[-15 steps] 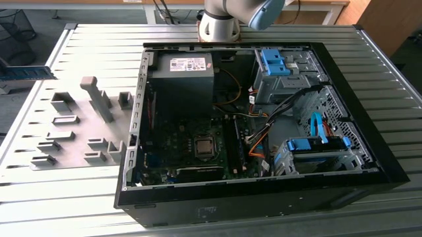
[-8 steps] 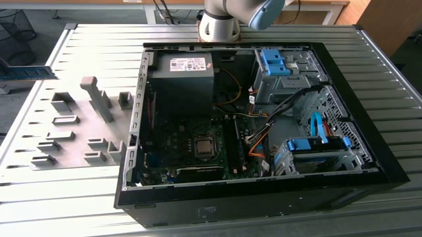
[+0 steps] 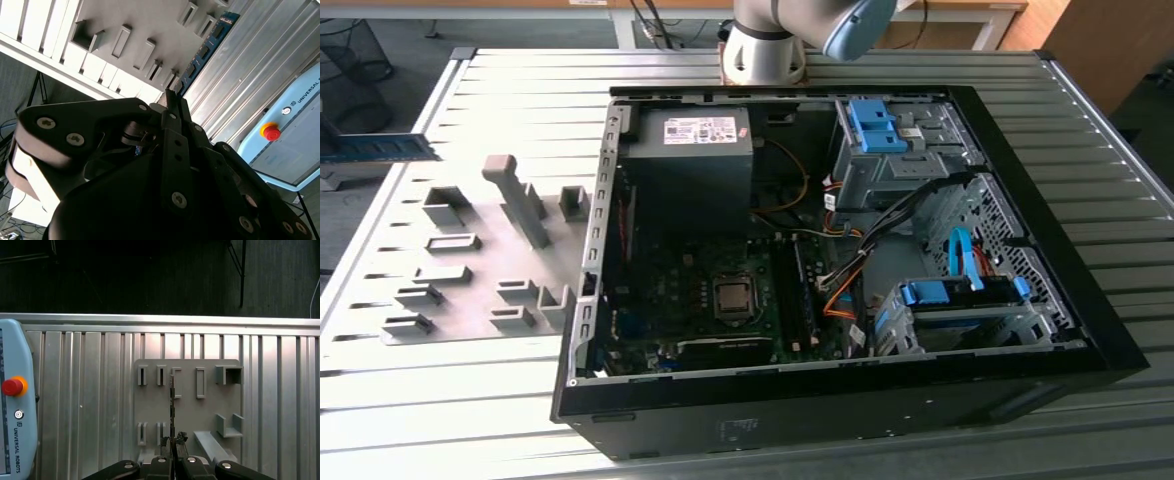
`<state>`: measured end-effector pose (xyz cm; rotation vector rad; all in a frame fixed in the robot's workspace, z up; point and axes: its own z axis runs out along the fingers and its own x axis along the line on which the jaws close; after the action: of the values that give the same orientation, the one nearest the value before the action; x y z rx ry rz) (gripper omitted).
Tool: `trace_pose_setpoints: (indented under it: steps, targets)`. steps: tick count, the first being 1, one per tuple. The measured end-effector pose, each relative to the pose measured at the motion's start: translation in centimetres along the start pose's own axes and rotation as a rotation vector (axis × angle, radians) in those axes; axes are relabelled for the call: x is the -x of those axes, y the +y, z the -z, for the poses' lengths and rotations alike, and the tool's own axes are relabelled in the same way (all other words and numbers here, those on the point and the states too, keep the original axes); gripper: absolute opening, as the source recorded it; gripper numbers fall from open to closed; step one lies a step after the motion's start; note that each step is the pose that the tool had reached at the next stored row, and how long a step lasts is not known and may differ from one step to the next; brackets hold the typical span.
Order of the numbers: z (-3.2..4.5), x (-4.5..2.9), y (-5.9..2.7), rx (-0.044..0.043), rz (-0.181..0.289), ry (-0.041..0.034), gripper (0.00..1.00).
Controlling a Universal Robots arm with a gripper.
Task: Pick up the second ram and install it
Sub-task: 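Pick up the second ram and move it above second insertion slot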
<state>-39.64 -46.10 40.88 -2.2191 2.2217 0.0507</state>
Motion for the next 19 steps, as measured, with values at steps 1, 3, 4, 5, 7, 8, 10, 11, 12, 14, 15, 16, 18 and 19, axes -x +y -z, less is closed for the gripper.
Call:
trace_pose_setpoints:
  steps: [1, 3, 4, 5, 7, 8, 10, 11, 12, 14, 15, 16, 18, 19]
  targets:
    - [0.00, 0.00, -0.02, 0.0000, 0.000, 0.0000, 0.14]
    - [0.00, 0.00, -0.07, 0.0000, 0.000, 0.0000, 0.14]
    - [0.00, 0.00, -0.09, 0.0000, 0.000, 0.0000, 0.14]
    - [0.01, 0.00, -0.12, 0.0001, 0.000, 0.0000, 0.14]
    - [0.00, 0.00, -0.16, 0.0000, 0.000, 0.0000, 0.14]
    - [0.00, 0.00, -0.19, 0.0000, 0.000, 0.0000, 0.14]
    - [0.01, 0.00, -0.24, 0.0000, 0.000, 0.0000, 0.14]
    - [0.01, 0.00, -0.26, 0.0000, 0.000, 0.0001, 0.14]
    - [0.00, 0.00, -0.28, 0.0000, 0.000, -0.0001, 0.14]
    - [0.01, 0.00, -0.33, 0.0000, 0.000, 0.0000, 0.14]
    - [0.01, 0.00, -0.36, 0.0000, 0.000, 0.0000, 0.14]
    - [0.01, 0.00, -0.39, 0.0000, 0.000, 0.0000, 0.14]
    - [0.01, 0.00, -0.45, -0.0001, 0.000, 0.0000, 0.14]
    - [0.01, 0.00, -0.49, 0.0000, 0.000, 0.0000, 0.14]
